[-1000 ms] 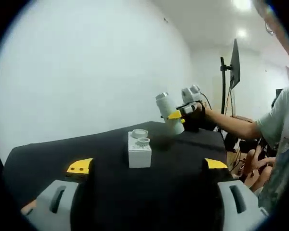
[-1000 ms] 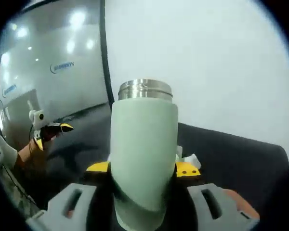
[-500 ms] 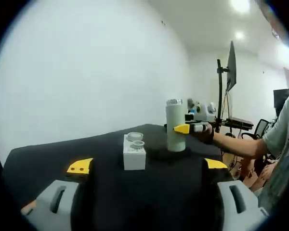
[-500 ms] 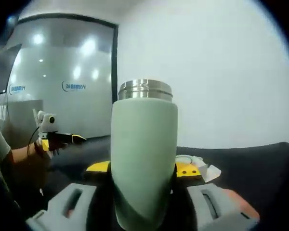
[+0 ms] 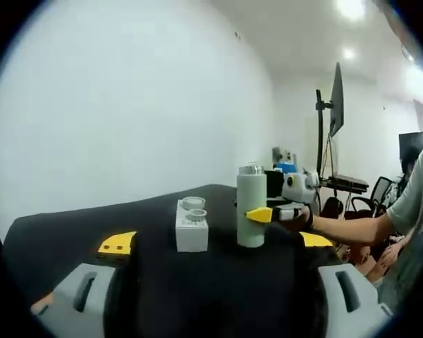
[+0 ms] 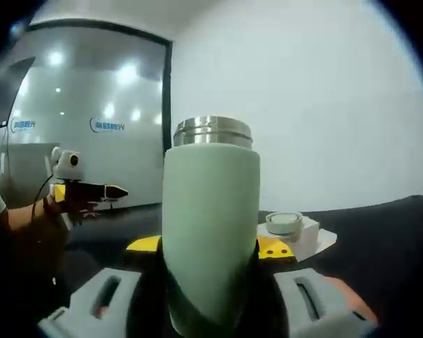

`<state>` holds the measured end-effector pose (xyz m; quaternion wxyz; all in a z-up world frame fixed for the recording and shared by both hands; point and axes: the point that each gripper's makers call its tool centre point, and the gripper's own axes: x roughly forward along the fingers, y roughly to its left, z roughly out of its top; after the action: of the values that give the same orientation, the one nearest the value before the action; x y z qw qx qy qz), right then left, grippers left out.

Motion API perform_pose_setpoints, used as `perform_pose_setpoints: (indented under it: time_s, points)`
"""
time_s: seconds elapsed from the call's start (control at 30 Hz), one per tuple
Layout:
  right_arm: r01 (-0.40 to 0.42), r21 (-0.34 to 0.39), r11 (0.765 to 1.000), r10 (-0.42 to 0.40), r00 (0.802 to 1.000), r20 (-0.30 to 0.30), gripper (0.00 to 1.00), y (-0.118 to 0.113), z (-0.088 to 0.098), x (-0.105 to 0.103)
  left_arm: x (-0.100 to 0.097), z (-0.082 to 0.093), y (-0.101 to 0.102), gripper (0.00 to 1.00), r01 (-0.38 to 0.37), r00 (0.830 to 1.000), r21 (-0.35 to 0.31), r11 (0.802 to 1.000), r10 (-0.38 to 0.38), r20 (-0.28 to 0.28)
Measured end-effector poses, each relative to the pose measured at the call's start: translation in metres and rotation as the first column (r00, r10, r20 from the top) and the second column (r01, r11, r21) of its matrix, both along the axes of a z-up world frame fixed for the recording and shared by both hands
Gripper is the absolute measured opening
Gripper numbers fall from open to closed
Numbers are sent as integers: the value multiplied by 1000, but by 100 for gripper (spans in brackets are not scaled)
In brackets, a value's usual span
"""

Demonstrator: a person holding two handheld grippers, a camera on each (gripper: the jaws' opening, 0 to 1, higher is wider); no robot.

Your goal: Assemble the cup parts correctly, then place the assembled cup into the box.

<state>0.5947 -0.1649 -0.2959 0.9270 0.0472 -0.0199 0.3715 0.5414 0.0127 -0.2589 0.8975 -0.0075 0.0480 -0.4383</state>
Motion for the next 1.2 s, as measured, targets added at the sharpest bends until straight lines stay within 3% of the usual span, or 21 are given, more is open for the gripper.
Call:
perform_pose_setpoints:
  time_s: [0.4, 0.57, 0.73, 0.87, 1.0, 1.2]
  points:
    - [-28, -37, 999, 27, 999, -21, 45, 7, -29, -19, -2, -1, -8, 85, 11, 1000, 1, 1000, -11, 2]
    - [-25, -30, 999, 26, 999, 36, 45, 7, -28, -28, -3, -2, -12, 84, 13, 1000, 3, 1000, -13, 2]
    - [-39, -86, 996, 47, 995, 85, 46, 12, -27, -33, -2, -2, -17, 84, 19, 1000, 0, 1000, -19, 4]
    - [-53, -88, 995, 60, 995, 77, 47, 10, -25, -33, 2, -3, -21, 83, 23, 1000, 2, 1000, -23, 4]
    - [-86, -67, 994, 91, 993, 74, 55, 8, -15, -37, 10, 0, -27, 81, 30, 1000, 0, 1000, -30, 4]
    - [-117, -84, 990, 123, 990, 69, 55, -1, -6, -45, 30, 12, -37, 67, 39, 999, 23, 999, -39, 28]
